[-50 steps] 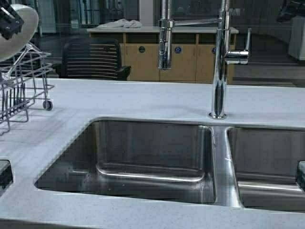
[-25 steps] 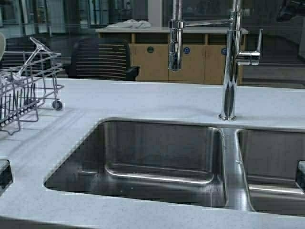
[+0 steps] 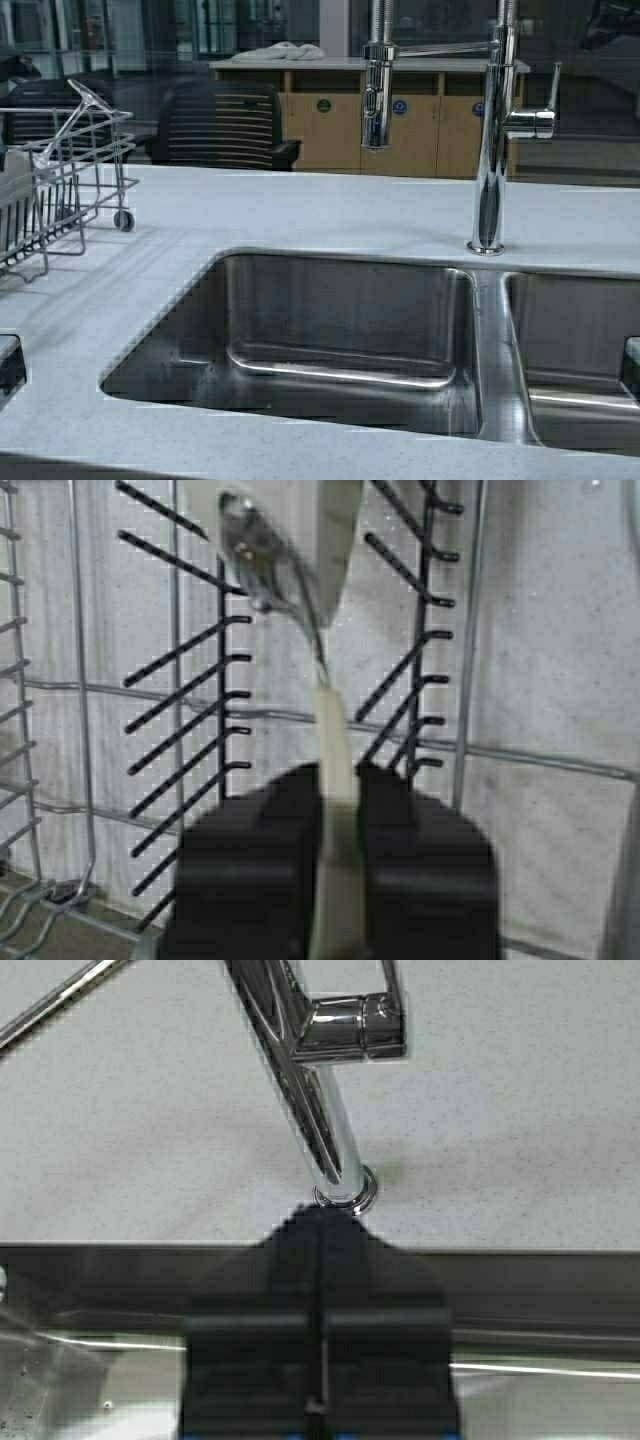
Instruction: Wash the pan
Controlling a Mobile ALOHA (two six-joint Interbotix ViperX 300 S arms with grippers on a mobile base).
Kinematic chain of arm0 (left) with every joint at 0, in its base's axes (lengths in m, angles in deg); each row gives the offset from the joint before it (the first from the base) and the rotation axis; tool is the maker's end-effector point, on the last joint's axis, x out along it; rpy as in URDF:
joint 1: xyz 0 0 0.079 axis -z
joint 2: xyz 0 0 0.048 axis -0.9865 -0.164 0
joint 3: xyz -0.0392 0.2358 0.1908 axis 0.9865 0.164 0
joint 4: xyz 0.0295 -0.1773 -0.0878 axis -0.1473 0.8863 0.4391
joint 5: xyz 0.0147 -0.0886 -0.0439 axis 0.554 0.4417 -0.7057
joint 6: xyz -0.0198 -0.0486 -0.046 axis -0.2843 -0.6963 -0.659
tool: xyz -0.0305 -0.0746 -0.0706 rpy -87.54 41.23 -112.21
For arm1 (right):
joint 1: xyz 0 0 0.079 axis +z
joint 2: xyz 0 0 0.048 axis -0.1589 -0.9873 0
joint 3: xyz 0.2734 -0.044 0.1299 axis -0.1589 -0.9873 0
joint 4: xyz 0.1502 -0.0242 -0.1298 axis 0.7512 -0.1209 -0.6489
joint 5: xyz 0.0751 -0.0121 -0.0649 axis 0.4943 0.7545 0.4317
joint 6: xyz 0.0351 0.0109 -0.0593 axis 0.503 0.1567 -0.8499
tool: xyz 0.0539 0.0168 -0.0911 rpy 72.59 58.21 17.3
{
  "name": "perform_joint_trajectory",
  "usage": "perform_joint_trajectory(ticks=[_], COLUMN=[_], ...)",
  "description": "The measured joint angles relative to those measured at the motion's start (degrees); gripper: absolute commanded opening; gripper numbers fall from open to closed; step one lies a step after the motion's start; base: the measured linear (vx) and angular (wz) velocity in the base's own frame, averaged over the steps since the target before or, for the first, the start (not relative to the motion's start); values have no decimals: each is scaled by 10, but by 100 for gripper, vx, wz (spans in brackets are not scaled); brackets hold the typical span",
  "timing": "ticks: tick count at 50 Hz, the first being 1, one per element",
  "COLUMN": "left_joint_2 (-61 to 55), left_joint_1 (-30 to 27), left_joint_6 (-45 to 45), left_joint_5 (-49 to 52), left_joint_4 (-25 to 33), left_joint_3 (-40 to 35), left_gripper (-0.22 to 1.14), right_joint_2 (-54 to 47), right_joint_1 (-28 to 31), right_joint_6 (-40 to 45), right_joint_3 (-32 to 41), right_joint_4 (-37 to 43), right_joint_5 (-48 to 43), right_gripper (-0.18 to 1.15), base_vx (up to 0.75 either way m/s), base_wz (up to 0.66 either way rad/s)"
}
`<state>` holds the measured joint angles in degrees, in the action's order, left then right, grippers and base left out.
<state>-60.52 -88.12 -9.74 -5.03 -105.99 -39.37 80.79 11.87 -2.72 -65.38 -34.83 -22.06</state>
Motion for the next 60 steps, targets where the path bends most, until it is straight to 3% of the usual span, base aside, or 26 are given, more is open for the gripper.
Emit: perform_joint_trajectory(ticks=[8, 12, 16, 24, 27, 60], left_joint_2=[-1, 10, 28, 76, 81, 71], left_joint_1=[0, -1, -9, -5, -7, -8], left_joint_6=[-22, -46, -55, -58, -58, -61], left_joint_5=[7, -6, -26, -29, -25, -20], left_joint_4=[0, -1, -8, -18, -18, -7], left_joint_3=[-5, -5, -5, -6, -8, -23], left_gripper=[4, 13, 33, 89, 102, 101], right_joint_2=[-5, -5, -5, -5, -5, -5], right_joint_1=[-1, -1, -1, -1, -1, -1], right_joint_6=[0, 0, 0, 0, 0, -1], right_joint_3=[0, 0, 0, 0, -1, -2], right_joint_4=[-1, -1, -1, -1, -2, -2], right_joint_5=[0, 0, 0, 0, 0, 0], right_gripper=[5, 5, 5, 5, 5, 5], base_vx=[0, -1, 0, 0, 0, 0], base_wz=[-1, -2, 0, 0, 0, 0])
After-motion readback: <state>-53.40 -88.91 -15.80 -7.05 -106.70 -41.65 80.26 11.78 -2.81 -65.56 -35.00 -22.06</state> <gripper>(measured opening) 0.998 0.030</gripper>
